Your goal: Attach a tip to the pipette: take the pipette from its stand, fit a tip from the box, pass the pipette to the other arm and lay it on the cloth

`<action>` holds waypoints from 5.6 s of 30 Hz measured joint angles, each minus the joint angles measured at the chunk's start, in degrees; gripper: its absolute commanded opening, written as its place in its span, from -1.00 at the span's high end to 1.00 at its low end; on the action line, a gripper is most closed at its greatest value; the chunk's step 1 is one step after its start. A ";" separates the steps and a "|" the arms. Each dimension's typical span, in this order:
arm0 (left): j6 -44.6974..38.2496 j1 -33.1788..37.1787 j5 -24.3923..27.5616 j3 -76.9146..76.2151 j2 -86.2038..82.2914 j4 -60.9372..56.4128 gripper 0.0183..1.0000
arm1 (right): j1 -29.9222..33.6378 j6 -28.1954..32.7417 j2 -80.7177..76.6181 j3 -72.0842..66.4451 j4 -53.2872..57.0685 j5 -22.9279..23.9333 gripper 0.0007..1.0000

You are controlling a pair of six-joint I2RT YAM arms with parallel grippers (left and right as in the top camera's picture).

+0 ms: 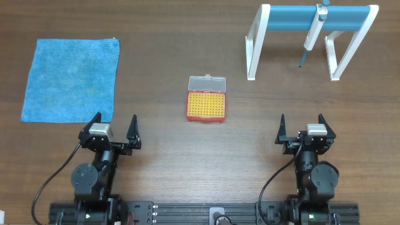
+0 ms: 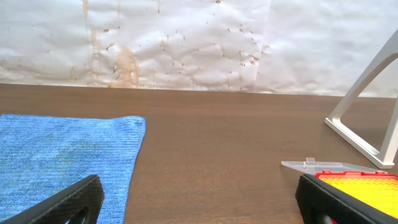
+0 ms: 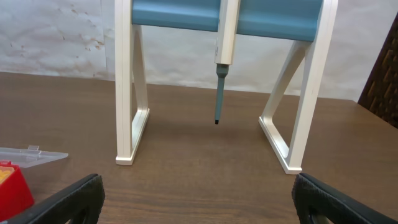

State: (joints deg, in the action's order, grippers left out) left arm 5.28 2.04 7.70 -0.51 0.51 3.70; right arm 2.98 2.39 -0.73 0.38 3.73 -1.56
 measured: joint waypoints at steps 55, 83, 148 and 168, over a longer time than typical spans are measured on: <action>0.00 0.00 -0.20 0.02 0.00 0.02 -0.99 | 5.64 -6.47 -101.39 44.48 -53.22 -3.76 -0.57; 0.02 0.00 -0.20 0.02 0.00 0.02 -0.99 | 5.09 -7.50 -98.25 44.52 -51.74 -4.17 0.84; 0.02 0.00 -0.20 0.02 0.00 0.02 -1.00 | -35.69 -7.69 -109.96 30.91 -86.55 -8.20 0.84; 0.02 0.00 -0.20 0.02 0.00 0.02 -0.99 | -35.69 -7.72 -108.28 30.38 -86.99 -9.53 0.84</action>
State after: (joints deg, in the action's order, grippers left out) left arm 5.30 2.04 7.51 -0.49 0.51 3.73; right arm -32.71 -5.32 -109.01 30.76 -83.26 -11.09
